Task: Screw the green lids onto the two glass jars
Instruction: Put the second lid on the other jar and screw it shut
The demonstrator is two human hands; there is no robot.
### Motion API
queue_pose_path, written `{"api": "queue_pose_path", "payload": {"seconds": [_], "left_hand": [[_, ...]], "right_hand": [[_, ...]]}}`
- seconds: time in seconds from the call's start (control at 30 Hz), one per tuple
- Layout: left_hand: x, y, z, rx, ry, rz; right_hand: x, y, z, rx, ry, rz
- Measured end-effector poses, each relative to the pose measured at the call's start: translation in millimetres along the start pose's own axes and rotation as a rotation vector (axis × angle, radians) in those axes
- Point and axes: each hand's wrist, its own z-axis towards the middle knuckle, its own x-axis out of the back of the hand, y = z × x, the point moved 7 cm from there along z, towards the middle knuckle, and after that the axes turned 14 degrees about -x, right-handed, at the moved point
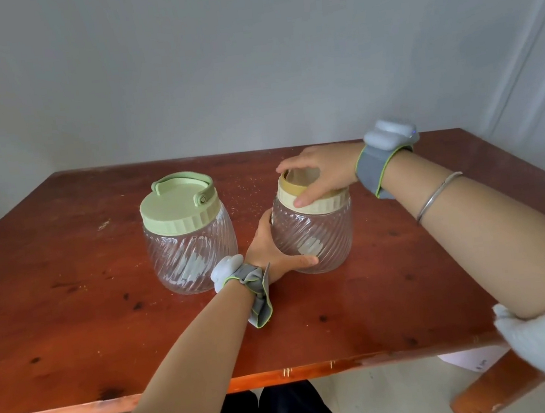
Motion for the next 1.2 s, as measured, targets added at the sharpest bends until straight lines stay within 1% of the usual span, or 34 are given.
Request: {"api": "queue_pose_path", "payload": {"seconds": [0.07, 0.1, 0.17, 0.27, 0.33, 0.4, 0.47, 0.53, 0.57, 0.63, 0.7, 0.77, 0.83, 1.2], "left_hand": [[0.2, -0.6, -0.1, -0.002, 0.003, 0.004], [-0.3, -0.3, 0.5, -0.004, 0.005, 0.003], [-0.7, -0.8, 0.1, -0.005, 0.009, 0.004], [-0.4, -0.4, 0.4, -0.005, 0.006, 0.007], [0.3, 0.1, 0.6, -0.007, 0.003, 0.011], [0.7, 0.5, 0.7, -0.009, 0.001, 0.014], [0.2, 0.2, 0.1, -0.007, 0.001, 0.012], [0.0, -0.4, -0.4, -0.003, 0.007, 0.007], [-0.3, 0.0, -1.0, -0.001, 0.009, 0.007], [0.3, 0.8, -1.5, -0.005, 0.016, 0.013], [-0.5, 1.9, -1.6, -0.005, 0.012, 0.02], [0.6, 3.5, -0.3, -0.007, 0.011, 0.024], [0.5, 4.8, -0.4, -0.001, 0.002, 0.025], [0.3, 7.9, -0.3, -0.015, -0.008, 0.046]], "right_hand": [[-3.2, 0.9, 2.8, -0.139, 0.109, -0.068], [-4.9, 0.1, 2.9, -0.202, 0.12, -0.108], [-5.1, -0.2, 0.8, -0.293, 0.081, -0.118], [8.8, 7.3, -7.6, -0.372, 0.025, -0.088], [17.3, 11.5, -8.6, -0.342, 0.036, -0.184], [16.8, 7.1, -2.8, -0.182, 0.059, -0.225], [6.9, 0.4, -0.6, 0.012, 0.015, -0.142], [-4.7, 1.0, 0.2, 0.078, -0.035, -0.009], [-8.6, 3.2, 2.3, 0.081, -0.021, 0.067], [-13.6, 5.7, 7.5, 0.065, 0.098, 0.172], [-15.5, 7.8, 8.6, -0.023, 0.257, 0.2], [-14.2, 7.9, 6.1, -0.125, 0.351, 0.212], [-14.7, 6.3, 4.2, -0.169, 0.368, 0.199], [-16.1, 6.0, 2.9, -0.252, 0.392, 0.218]]}}
